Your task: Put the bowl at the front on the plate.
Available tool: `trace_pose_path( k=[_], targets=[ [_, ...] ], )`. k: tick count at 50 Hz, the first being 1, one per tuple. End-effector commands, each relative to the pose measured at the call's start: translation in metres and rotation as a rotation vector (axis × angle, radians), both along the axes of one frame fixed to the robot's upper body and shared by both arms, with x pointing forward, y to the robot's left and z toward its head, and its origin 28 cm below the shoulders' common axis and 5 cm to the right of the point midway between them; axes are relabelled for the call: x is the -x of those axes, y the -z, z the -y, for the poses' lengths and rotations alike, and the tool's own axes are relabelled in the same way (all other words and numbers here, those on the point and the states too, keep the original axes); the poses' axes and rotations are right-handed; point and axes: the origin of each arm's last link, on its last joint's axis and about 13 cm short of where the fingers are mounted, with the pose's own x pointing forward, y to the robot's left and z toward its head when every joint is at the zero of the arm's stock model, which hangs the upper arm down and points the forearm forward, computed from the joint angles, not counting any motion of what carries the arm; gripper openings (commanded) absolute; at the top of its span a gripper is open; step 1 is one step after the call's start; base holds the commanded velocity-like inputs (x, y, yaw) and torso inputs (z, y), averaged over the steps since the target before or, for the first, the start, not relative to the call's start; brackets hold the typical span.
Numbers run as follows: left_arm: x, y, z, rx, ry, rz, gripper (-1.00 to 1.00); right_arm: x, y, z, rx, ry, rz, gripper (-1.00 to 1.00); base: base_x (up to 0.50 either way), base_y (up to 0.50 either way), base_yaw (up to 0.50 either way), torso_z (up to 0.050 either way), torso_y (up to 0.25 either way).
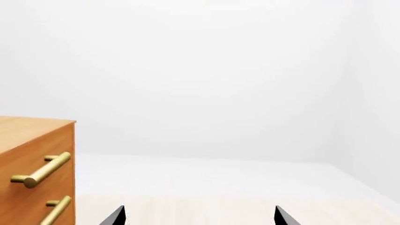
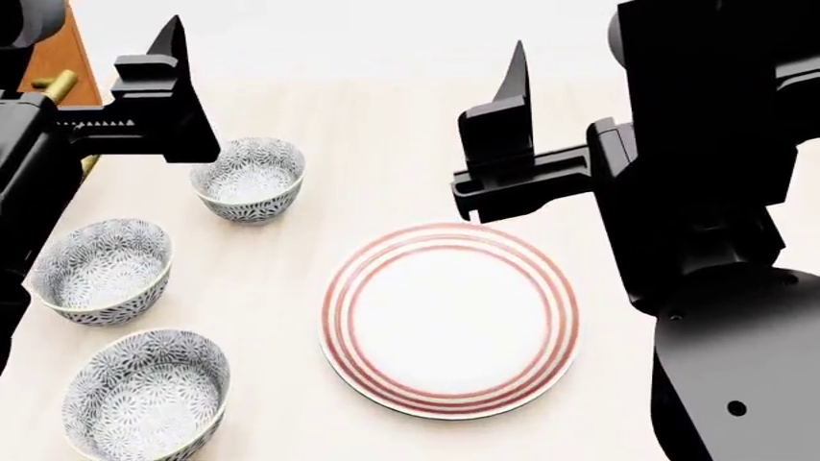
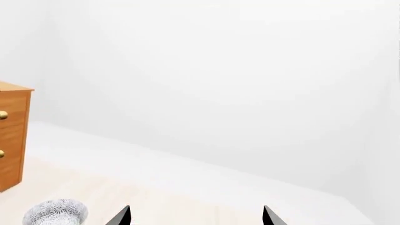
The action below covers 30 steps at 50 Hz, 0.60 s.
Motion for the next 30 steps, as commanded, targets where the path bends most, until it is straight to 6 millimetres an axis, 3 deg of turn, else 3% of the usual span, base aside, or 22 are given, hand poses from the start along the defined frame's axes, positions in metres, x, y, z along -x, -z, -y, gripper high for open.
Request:
trace_pose_path(
  k=[1, 7, 30],
  targets=[
    [0.0042, -0.0036, -0.0029, 0.002, -0.008, 0.007, 1.0, 0.0042, 0.0004, -0.0011, -0.008, -0.004, 0.012, 1.0, 0.0, 0.0, 0.0, 0.0, 0.0],
    [0.0043, -0.0013, 0.0002, -0.006, 0.005, 0.002, 1.0, 0.0051, 0.0037, -0.0006, -0.005, -0.011, 0.002, 1.0, 0.07, 0.0, 0.0, 0.0, 0.0],
    [0.0019, 0.0049, 0.0003, -0.014, 0.002, -0.011, 1.0, 0.0005, 0.0054, 0.0001, -0.007, -0.018, -0.004, 1.0, 0.29, 0.0, 0.0, 0.0, 0.001]
  ],
)
